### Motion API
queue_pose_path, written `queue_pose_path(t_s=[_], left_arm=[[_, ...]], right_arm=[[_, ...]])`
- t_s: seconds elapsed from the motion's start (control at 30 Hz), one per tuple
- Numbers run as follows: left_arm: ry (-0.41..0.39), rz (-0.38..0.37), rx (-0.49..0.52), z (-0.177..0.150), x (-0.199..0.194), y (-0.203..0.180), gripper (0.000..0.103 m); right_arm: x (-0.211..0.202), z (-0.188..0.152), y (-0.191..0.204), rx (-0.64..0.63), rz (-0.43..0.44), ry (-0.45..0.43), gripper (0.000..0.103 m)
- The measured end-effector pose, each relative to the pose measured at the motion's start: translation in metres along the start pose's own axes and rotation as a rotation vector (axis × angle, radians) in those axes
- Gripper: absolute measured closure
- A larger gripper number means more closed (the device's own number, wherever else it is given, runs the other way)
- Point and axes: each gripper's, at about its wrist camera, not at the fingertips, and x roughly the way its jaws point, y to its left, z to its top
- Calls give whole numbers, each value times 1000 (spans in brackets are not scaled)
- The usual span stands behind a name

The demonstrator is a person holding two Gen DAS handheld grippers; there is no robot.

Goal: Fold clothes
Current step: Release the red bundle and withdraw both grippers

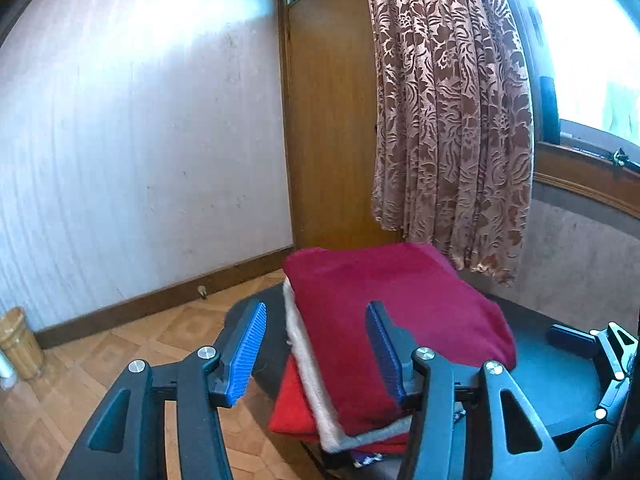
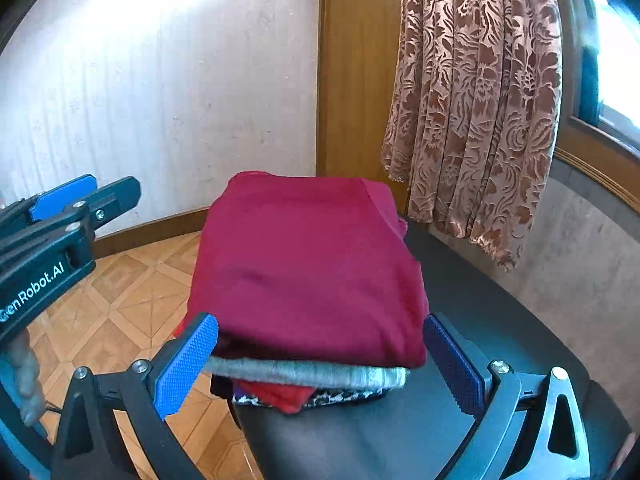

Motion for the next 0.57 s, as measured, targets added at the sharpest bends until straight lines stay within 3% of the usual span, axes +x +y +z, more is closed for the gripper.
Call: queue_pose_path(t_s=[0.33, 0.57], left_arm=[[75, -70, -91, -10, 12, 2, 52], [67, -22, -76, -20, 11, 4, 58]], right_arm=[[-11, 1, 5, -10, 2, -20, 0], [3, -4, 6, 13, 21, 12, 0]])
